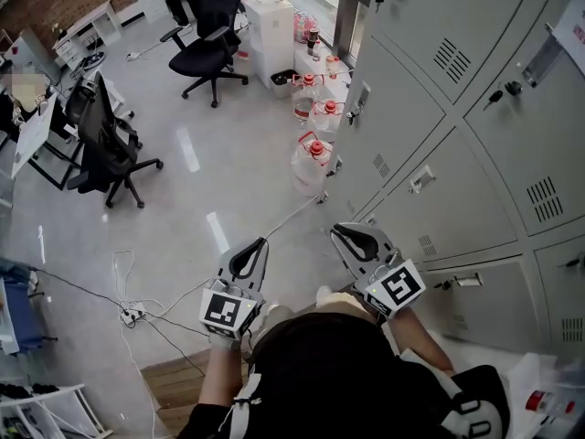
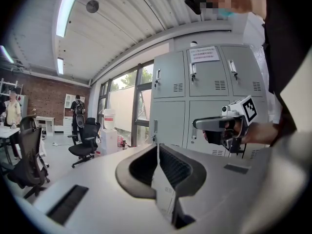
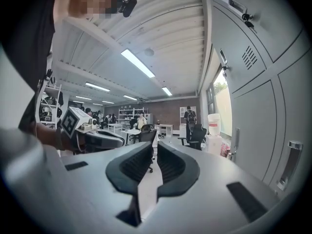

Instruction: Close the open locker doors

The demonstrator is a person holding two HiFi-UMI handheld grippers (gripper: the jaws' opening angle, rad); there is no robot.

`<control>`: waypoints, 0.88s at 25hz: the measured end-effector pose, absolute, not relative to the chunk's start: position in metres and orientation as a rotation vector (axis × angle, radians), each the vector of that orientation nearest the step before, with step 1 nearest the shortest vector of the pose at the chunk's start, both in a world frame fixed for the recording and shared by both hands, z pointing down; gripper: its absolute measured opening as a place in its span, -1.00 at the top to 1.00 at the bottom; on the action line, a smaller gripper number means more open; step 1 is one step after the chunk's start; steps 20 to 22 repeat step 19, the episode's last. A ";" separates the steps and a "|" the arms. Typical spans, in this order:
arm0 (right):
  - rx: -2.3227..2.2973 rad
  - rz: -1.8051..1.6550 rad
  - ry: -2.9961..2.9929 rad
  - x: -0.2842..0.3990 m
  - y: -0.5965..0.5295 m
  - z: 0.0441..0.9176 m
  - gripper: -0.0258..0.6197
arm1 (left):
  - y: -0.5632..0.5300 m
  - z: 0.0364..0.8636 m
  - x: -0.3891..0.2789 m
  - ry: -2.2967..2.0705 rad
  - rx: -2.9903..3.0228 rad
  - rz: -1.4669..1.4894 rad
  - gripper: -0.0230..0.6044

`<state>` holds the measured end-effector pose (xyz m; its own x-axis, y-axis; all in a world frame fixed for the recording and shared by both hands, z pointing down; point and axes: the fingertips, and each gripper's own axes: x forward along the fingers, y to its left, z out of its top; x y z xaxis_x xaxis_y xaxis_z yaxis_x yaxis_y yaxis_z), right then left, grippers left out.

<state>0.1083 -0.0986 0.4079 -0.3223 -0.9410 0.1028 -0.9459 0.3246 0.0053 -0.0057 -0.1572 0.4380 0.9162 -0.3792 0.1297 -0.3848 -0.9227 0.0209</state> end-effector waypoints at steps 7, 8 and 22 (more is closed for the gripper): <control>1.748 0.121 -2.477 0.104 -0.095 0.418 0.78 | -0.155 0.442 -0.003 -0.584 3.026 0.200 0.90; 1.746 0.122 -2.474 0.104 -0.095 0.418 0.78 | -0.155 0.443 -0.003 -0.581 3.026 0.201 0.90; 1.743 0.151 -2.457 0.112 -0.098 0.424 0.78 | -0.158 0.446 0.002 -0.569 3.015 0.190 0.90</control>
